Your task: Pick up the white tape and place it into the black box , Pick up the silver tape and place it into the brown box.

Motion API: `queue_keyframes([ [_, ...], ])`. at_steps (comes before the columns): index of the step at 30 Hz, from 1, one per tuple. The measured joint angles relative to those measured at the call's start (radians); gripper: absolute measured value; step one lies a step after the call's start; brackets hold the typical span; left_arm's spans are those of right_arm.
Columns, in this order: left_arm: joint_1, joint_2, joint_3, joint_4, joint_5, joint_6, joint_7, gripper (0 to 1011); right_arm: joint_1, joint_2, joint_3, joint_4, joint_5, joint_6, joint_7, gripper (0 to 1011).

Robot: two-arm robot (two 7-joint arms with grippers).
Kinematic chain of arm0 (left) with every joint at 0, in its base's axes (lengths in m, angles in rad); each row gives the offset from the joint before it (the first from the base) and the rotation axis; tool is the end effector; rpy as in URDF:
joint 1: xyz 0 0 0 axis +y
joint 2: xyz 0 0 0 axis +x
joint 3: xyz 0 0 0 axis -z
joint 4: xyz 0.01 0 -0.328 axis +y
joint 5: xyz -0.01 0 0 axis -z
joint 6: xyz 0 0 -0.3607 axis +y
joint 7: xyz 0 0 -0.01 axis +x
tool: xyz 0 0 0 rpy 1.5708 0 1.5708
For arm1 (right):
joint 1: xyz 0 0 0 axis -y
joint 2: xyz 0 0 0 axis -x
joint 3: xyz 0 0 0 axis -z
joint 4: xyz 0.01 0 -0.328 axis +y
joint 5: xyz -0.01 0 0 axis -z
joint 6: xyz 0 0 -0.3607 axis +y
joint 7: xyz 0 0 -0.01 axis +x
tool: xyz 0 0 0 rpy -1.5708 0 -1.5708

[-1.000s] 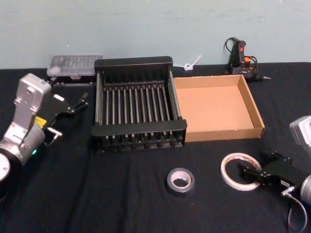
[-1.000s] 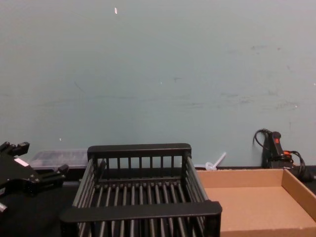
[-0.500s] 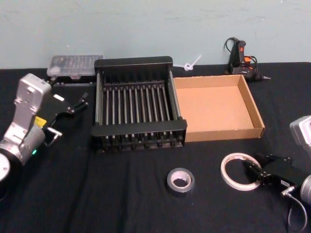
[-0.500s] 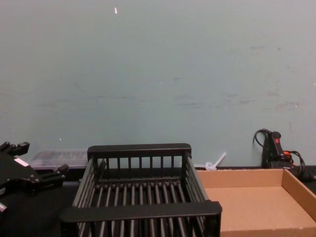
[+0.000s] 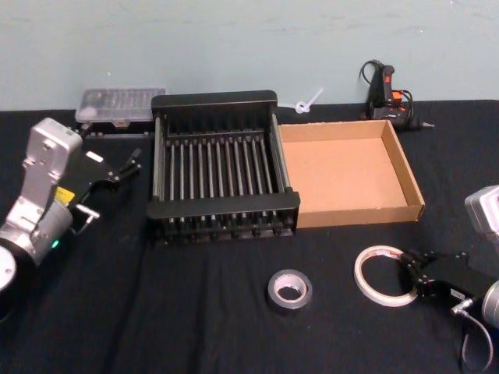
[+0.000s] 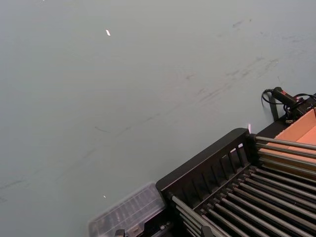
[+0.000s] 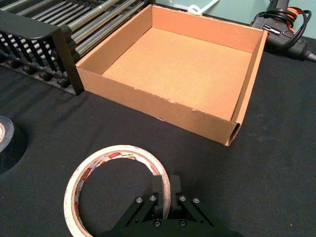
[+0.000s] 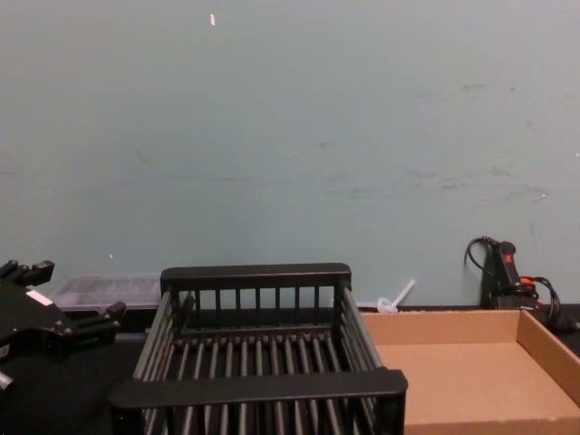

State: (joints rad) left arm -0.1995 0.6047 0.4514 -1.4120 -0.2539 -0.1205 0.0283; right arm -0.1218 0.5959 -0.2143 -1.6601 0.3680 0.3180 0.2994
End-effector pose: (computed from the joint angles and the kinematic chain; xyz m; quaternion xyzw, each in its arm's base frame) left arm 0.4133 0.0906 -0.3429 0.1415 -0.1325 0.5799 0.7913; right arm 0.3317 -0.1050 -0.3436 -0.2295 0.1107 -0.4871 0.8354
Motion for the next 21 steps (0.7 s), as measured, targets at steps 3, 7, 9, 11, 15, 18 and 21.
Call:
queue_keyframes([
  [3, 0.000, 0.000, 0.000, 0.000, 0.000, 0.000, 0.000, 1001, 0.000, 0.000, 0.000, 0.000, 0.000, 0.000, 0.000, 93],
  [7, 0.000, 0.000, 0.000, 0.000, 0.000, 0.000, 0.000, 1002, 0.000, 0.000, 0.000, 0.000, 0.000, 0.000, 0.000, 93],
  [9, 0.000, 0.000, 0.000, 0.000, 0.000, 0.000, 0.000, 1001, 0.000, 0.000, 0.000, 0.000, 0.000, 0.000, 0.000, 93],
  [11, 0.000, 0.000, 0.000, 0.000, 0.000, 0.000, 0.000, 1001, 0.000, 0.000, 0.000, 0.000, 0.000, 0.000, 0.000, 92],
  [15, 0.000, 0.000, 0.000, 0.000, 0.000, 0.000, 0.000, 1001, -0.005, 0.001, 0.006, -0.002, 0.000, -0.013, 0.013, 93],
  [18, 0.000, 0.000, 0.000, 0.000, 0.000, 0.000, 0.000, 1001, -0.010, 0.002, 0.014, -0.011, -0.001, -0.026, 0.025, 92],
  [21, 0.000, 0.000, 0.000, 0.000, 0.000, 0.000, 0.000, 1001, -0.013, 0.004, 0.020, -0.019, 0.000, -0.033, 0.032, 93],
])
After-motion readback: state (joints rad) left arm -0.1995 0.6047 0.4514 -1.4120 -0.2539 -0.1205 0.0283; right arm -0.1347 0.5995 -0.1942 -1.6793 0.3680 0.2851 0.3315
